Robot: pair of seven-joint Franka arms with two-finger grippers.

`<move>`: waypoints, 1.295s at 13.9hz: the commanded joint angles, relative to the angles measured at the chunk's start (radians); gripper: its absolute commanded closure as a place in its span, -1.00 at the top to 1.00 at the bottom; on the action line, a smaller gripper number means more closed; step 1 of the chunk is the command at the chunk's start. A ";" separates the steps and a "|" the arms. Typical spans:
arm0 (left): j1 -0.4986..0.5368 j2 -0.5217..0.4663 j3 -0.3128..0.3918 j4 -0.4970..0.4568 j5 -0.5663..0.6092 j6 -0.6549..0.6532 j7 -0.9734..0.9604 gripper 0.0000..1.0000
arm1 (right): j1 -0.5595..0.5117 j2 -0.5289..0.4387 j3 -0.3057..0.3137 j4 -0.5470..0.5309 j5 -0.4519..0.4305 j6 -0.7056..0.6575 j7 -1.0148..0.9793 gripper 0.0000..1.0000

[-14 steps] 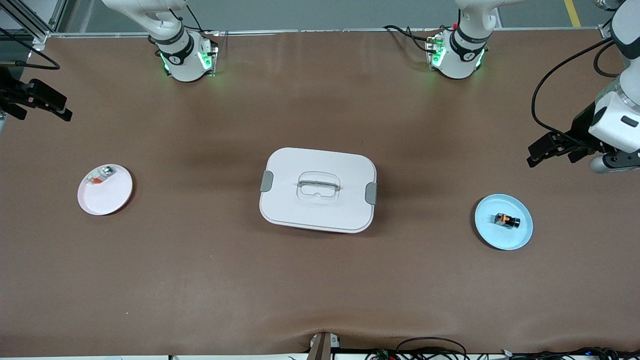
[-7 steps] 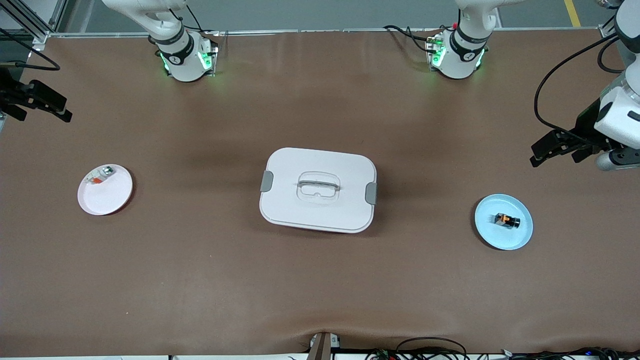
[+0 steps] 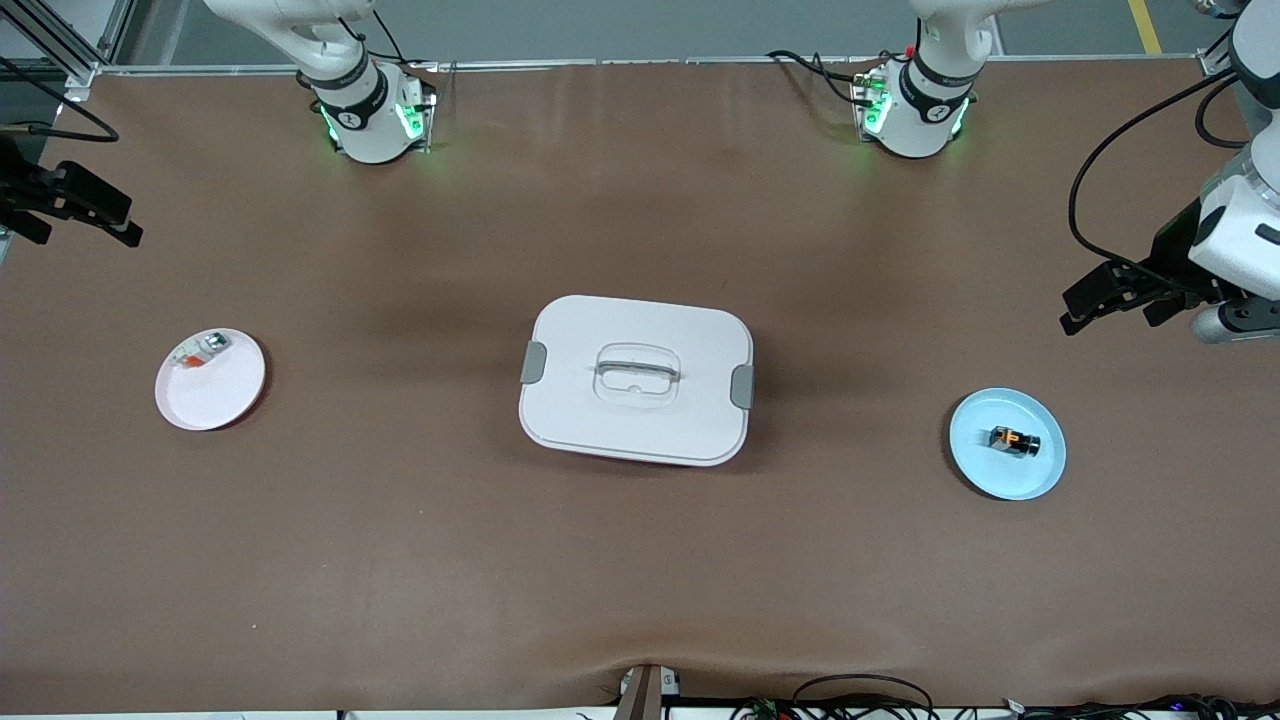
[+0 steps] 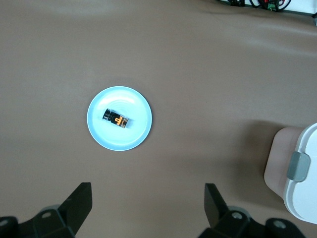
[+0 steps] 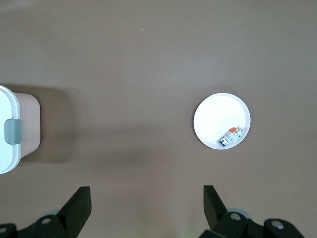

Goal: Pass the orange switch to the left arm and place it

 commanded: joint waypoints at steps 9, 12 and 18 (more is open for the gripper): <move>-0.016 0.005 0.007 0.019 -0.005 -0.012 0.002 1.00 | -0.006 -0.015 0.000 -0.014 0.005 0.013 -0.013 1.00; -0.080 0.004 0.075 0.019 -0.003 -0.013 0.002 1.00 | -0.006 -0.015 -0.002 -0.014 0.005 0.014 -0.013 1.00; -0.197 0.004 0.187 0.019 -0.003 -0.013 0.002 1.00 | -0.005 -0.015 0.000 -0.014 0.005 0.014 -0.013 1.00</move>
